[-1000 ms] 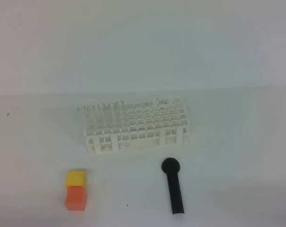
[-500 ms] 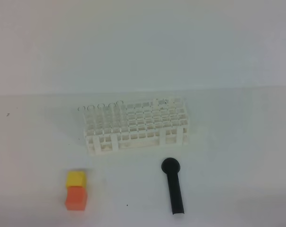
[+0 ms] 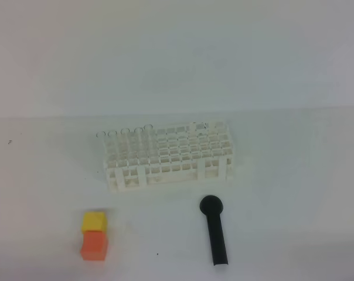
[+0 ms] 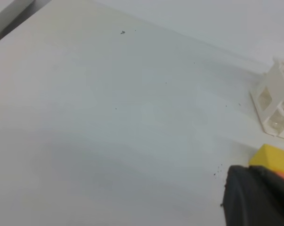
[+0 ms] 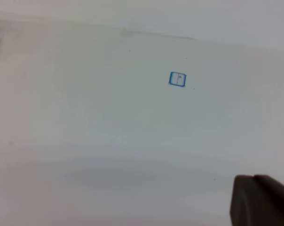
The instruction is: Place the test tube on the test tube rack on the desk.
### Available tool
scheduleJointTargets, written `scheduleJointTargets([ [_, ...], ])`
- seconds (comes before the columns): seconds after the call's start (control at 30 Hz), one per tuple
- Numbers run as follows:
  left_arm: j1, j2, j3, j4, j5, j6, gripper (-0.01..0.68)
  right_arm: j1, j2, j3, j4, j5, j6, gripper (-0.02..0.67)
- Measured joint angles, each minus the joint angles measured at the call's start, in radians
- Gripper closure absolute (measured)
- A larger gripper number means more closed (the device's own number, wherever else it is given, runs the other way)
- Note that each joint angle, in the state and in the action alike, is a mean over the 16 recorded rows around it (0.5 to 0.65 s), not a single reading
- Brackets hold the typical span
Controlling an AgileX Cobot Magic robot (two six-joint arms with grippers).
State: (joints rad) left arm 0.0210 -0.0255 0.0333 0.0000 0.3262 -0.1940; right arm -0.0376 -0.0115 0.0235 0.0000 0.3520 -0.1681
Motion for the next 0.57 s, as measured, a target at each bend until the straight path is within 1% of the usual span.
scheduleJointTargets([
  [0.57, 0.0, 0.0, 0.0, 0.0, 0.0, 0.0, 0.674, 0.0, 0.0, 0.0, 0.0, 0.003, 0.0, 0.65],
])
